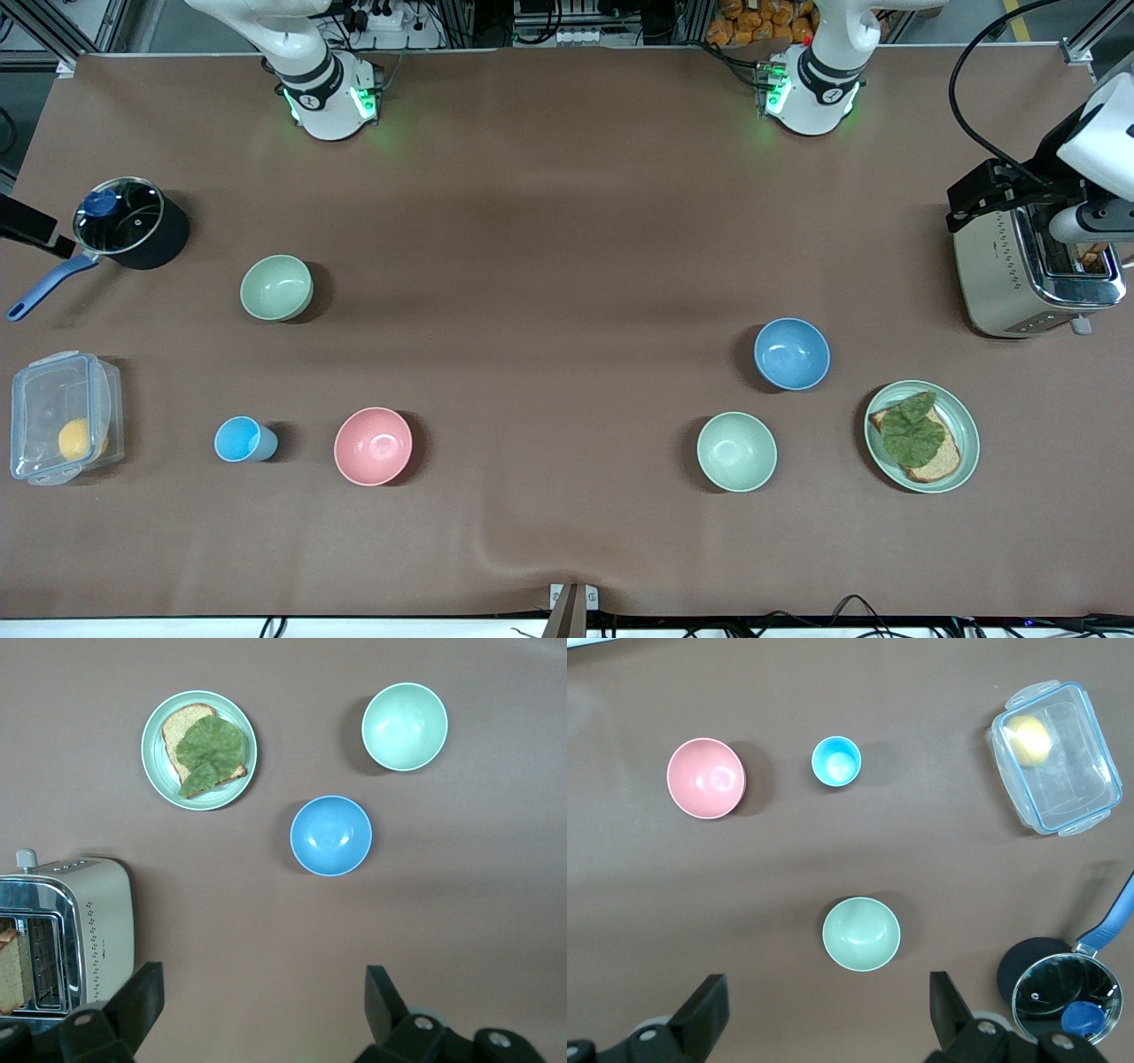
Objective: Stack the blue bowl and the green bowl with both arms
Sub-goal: 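Reach the right gripper to the green bowl while the left gripper reaches the blue bowl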
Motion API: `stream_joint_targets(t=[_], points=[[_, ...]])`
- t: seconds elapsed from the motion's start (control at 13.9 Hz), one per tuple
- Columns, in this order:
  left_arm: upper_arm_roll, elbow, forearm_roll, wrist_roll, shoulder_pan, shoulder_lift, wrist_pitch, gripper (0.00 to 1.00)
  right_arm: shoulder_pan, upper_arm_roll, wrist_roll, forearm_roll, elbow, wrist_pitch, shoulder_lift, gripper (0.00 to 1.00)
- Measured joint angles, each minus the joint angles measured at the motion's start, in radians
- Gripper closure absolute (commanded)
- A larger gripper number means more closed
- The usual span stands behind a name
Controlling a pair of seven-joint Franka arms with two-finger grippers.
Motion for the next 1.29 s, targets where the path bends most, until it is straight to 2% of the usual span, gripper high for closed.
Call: stream_joint_targets(t=[0.79,0.93,1.29], points=[[-0.001,-0.018,-0.021,-0.001,0.004,0.003,-0.008,0.0,-0.004,0.007,0.001,0.0,0.0,0.027,0.0,0.0],[0.0,-0.07,-0.037,-0.004,0.007,0.017,0.008,0.0,-0.009,0.005,0.001,0.0,-0.001,0.027,0.001,0.0],[0.0,-0.272,-0.039,-0.011,0.013,0.05,0.228,0.0,-0.009,0.006,0.001,0.0,-0.006,0.025,0.006,0.0]])
